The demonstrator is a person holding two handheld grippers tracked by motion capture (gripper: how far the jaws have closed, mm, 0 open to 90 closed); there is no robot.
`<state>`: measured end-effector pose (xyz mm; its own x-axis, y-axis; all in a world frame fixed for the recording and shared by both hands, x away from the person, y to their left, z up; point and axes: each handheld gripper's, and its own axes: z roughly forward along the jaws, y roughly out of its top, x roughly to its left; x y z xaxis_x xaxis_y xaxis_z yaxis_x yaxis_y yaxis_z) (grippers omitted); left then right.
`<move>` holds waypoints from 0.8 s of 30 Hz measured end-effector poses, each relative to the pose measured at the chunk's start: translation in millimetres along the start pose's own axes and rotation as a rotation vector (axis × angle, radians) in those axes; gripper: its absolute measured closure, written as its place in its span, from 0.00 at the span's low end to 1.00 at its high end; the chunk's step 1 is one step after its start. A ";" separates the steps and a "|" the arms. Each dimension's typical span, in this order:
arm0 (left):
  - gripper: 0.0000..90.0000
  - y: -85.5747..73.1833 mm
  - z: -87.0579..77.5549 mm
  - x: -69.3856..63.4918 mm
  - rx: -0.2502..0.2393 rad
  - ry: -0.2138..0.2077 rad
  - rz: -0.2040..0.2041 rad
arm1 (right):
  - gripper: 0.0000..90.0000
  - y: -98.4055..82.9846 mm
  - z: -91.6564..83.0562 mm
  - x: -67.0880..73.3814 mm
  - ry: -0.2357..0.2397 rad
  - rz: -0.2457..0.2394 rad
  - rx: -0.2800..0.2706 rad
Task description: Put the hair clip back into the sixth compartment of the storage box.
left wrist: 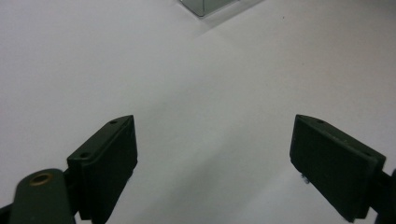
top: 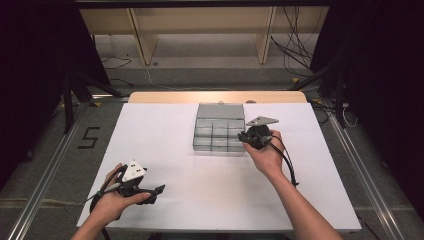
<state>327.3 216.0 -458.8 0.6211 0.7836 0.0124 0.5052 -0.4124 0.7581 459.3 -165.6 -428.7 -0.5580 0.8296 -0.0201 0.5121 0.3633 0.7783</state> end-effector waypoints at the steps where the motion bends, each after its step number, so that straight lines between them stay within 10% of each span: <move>1: 0.16 0.0 0.0 0.0 0.000 0.000 0.000 | 0.90 0.5 0.9 0.0 -0.002 -0.001 -0.001; 24: 0.16 0.1 0.1 0.1 0.001 -0.002 0.001 | 0.90 9.5 14.0 -1.0 0.014 0.000 0.088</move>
<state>327.5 216.1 -458.8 0.6228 0.7823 0.0114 0.5051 -0.4132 0.7577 473.8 -157.1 -430.0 -0.5666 0.8239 -0.0110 0.5671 0.3997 0.7201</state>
